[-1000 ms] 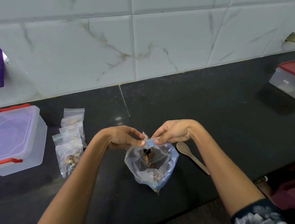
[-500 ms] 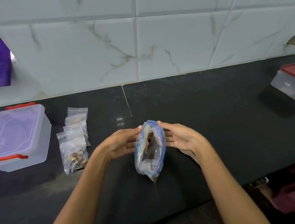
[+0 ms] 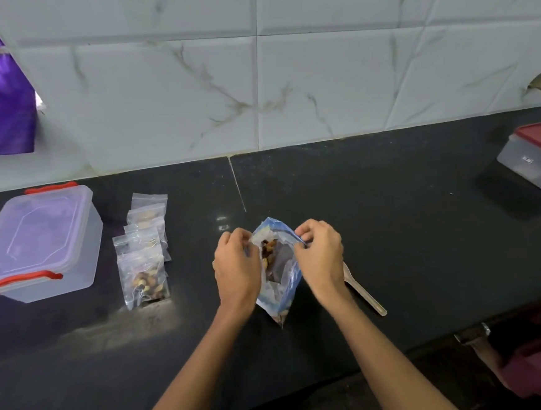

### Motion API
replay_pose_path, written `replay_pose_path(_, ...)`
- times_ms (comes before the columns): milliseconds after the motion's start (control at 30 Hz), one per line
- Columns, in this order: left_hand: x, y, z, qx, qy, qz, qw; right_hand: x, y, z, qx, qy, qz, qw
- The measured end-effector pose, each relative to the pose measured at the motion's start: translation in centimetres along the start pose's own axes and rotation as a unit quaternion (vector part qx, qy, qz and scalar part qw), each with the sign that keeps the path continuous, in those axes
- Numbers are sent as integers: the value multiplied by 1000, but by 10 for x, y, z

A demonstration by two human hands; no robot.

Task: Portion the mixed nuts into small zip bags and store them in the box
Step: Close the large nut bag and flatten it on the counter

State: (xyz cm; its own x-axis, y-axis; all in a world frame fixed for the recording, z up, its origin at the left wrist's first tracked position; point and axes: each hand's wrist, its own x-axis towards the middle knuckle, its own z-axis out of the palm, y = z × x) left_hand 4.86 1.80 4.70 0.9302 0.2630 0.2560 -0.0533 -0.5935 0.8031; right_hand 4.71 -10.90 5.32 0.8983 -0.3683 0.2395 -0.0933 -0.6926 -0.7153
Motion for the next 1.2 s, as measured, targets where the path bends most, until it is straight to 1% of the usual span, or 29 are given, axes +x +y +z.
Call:
replay_pose_path(33,-1,0,-1,-3,7,-3,1000,-1,1,1,23,-9,1,1000)
replay_pose_path(67,-1,-3,-1,-27,5,-31,999,-1,2,-1,67,-38,35,996)
replay_pose_path(100,0,-5,-2,-76,-6,-86,993,1,2,-5,136,-88,98,982)
replay_pose_path(133,4,-8,-6,-160,-34,-167,972,3,3,-10,231,-140,179,946)
replay_pose_path(167,6,-11,-11,-268,-69,-261,925,4,6,-16,327,-184,264,888)
replay_pose_path(200,8,-15,-17,-362,-113,-345,859,4,12,-20,401,-215,333,826)
replay_pose_path(233,8,-21,-23,-425,-157,-407,793,2,17,-24,440,-239,374,781)
replay_pose_path(267,6,-26,-27,-460,-193,-443,745,0,23,-25,454,-262,397,753)
replay_pose_path(300,3,-31,-30,-475,-222,-456,719,-5,26,-26,464,-285,406,734)
replay_pose_path(333,0,-35,-31,-475,-243,-454,713,-10,28,-26,475,-306,406,718)
replay_pose_path(400,-6,-37,-32,-457,-271,-429,731,-17,26,-23,499,-331,397,696)
replay_pose_path(433,-8,-35,-34,-448,-280,-415,741,-20,22,-22,502,-340,385,696)
replay_pose_path(500,-8,-33,-35,-428,-283,-385,767,-21,17,-17,483,-346,359,720)
replay_pose_path(533,-8,-31,-34,-416,-273,-369,785,-21,14,-14,469,-333,351,739)
replay_pose_path(567,-10,-29,-33,-390,-251,-346,816,-21,11,-12,446,-310,343,766)
replay_pose_path(600,-12,-28,-31,-335,-212,-310,864,-22,9,-11,401,-274,328,810)
replay_pose_path(633,-14,-27,-28,-245,-156,-255,922,-23,7,-10,329,-230,300,865)
replay_pose_path(667,-17,-25,-26,-148,-91,-192,966,-26,5,-11,243,-176,256,919)
replay_pose_path(700,-20,-21,-25,-74,-30,-134,988,-29,3,-12,163,-119,201,959)
replay_pose_path(733,-21,-19,-25,-41,12,-90,995,-33,2,-13,108,-74,141,981)
replay_pose_path(800,-23,-17,-23,-54,20,-73,996,-38,1,-13,81,-49,78,992)
replay_pose_path(833,-22,-18,-22,-91,4,-110,990,-38,2,-14,97,-63,89,989)
replay_pose_path(867,-22,-17,-23,-156,-17,-177,972,-37,2,-15,133,-89,130,978)
replay_pose_path(900,-22,-16,-25,-248,-38,-262,932,-36,2,-18,190,-125,193,954)
replay_pose_path(967,-25,-15,-32,-409,-67,-415,810,-33,6,-25,318,-202,331,865)
replay_pose_path(1000,-29,-16,-35,-434,-83,-461,769,-33,9,-30,378,-235,378,812)
replay_pose_path(1067,-39,-13,-38,-428,-129,-513,732,-34,15,-37,481,-278,427,713)
replay_pose_path(1100,-43,-10,-38,-428,-147,-523,722,-36,19,-40,512,-297,429,682)
replay_pose_path(1200,-48,-1,-36,-459,-173,-485,724,-39,22,-40,554,-345,389,650)
